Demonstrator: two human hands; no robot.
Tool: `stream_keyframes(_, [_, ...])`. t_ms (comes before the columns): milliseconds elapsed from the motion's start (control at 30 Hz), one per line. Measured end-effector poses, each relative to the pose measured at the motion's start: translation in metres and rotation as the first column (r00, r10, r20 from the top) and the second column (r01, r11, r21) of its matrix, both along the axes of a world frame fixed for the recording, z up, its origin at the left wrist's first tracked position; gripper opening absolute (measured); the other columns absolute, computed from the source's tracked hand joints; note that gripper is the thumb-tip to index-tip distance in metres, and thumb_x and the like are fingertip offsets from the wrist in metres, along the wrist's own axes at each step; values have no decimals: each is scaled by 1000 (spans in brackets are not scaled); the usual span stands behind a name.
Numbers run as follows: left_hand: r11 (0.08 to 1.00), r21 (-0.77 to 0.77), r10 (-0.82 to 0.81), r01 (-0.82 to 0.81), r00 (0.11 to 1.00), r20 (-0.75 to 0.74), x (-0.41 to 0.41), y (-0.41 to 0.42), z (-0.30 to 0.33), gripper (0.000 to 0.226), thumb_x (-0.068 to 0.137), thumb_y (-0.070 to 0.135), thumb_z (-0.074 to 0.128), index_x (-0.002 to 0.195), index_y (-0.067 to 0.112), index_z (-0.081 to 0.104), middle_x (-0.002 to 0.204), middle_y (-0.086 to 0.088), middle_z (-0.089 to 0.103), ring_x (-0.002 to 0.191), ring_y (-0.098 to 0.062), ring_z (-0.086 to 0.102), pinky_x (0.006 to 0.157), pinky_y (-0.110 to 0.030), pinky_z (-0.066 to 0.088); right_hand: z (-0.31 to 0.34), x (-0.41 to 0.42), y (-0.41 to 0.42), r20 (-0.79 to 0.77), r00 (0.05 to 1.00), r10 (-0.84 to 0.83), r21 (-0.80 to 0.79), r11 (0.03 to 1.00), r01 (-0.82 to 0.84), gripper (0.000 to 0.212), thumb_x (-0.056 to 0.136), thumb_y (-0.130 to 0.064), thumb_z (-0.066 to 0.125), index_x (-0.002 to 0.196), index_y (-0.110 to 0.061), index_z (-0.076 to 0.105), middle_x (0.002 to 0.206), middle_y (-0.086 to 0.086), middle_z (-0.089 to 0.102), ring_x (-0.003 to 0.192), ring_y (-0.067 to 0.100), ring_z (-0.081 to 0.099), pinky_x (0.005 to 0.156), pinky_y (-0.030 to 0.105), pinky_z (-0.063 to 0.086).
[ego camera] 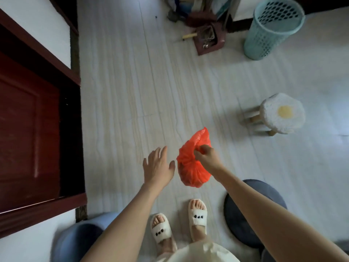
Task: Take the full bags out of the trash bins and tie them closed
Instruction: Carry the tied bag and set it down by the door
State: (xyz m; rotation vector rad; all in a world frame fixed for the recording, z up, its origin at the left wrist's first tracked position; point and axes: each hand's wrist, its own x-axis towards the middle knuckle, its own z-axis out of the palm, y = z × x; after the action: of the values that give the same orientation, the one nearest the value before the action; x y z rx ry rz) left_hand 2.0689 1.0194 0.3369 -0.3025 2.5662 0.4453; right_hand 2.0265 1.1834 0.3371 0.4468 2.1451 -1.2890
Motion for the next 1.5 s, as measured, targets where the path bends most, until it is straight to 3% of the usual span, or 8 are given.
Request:
stream_keyframes(100, [997, 78, -2, 0, 1000, 20, -34, 34, 67, 53, 93, 39, 42, 139, 14, 34, 143, -9, 42, 131, -29, 38, 107, -43, 33, 64, -22, 46, -71, 982, -176, 48, 983, 179, 26, 84, -17, 53, 59, -19, 44, 68, 9, 56, 69, 25, 55, 69, 42, 46])
stream_keyframes(267, [979, 170, -90, 109, 989, -114, -92, 105, 153, 49, 93, 35, 44, 137, 13, 39, 139, -10, 46, 128, -28, 42, 104, -39, 35, 144, -66, 122, -153, 916, -371, 36, 924, 380, 19, 79, -26, 50, 72, -10, 58, 70, 14, 63, 75, 36, 64, 72, 44, 51])
stream_keyframes(400, [960, 159, -194, 229, 958, -209, -148, 153, 187, 53, 93, 38, 44, 140, 16, 34, 144, -7, 39, 133, -25, 35, 108, -42, 33, 186, -107, 180, -200, 836, -511, -7, 854, 520, 14, 85, -10, 49, 76, -7, 60, 67, 6, 60, 70, 24, 58, 68, 35, 44])
stream_keyframes(700, [878, 120, -424, 464, 868, -257, -299, 251, 216, 63, 90, 44, 45, 144, 19, 24, 152, -8, 25, 141, -25, 20, 113, -49, 23, 215, -181, 290, -180, 669, -721, 44, 674, 738, 17, 85, -7, 46, 73, -9, 59, 70, 8, 59, 72, 25, 57, 69, 34, 43])
stream_keyframes(900, [724, 118, -640, 680, 725, -255, -375, 377, 225, 65, 89, 43, 46, 144, 17, 24, 151, -10, 26, 138, -29, 25, 112, -47, 23, 231, -203, 390, -263, 540, -800, 131, 525, 841, 18, 83, -14, 47, 86, -9, 64, 85, 18, 69, 83, 34, 66, 79, 45, 51])
stream_keyframes(1033, [552, 115, -783, 826, 561, -267, -394, 487, 223, 65, 89, 44, 44, 145, 20, 22, 151, -8, 25, 140, -27, 21, 113, -47, 20, 237, -200, 474, -334, 460, -823, 178, 425, 888, 23, 85, -17, 47, 91, -6, 66, 91, 20, 70, 89, 35, 65, 81, 45, 51])
stream_keyframes(1233, [410, 103, -869, 906, 422, -259, -407, 657, 208, 66, 90, 47, 41, 147, 21, 17, 155, -7, 17, 143, -27, 14, 116, -47, 13, 226, -202, 616, -430, 359, -829, 214, 292, 932, 24, 89, -17, 46, 89, -1, 65, 91, 22, 69, 87, 36, 64, 76, 42, 48])
stream_keyframes(1500, [255, 96, -936, 962, 271, -225, -401, 934, 213, 61, 91, 42, 43, 144, 20, 23, 150, -5, 27, 138, -26, 23, 113, -46, 21, 214, -188, 844, -326, 239, -914, 198, 181, 963, 28, 87, -18, 46, 78, 4, 61, 78, 23, 68, 78, 36, 63, 73, 39, 48])
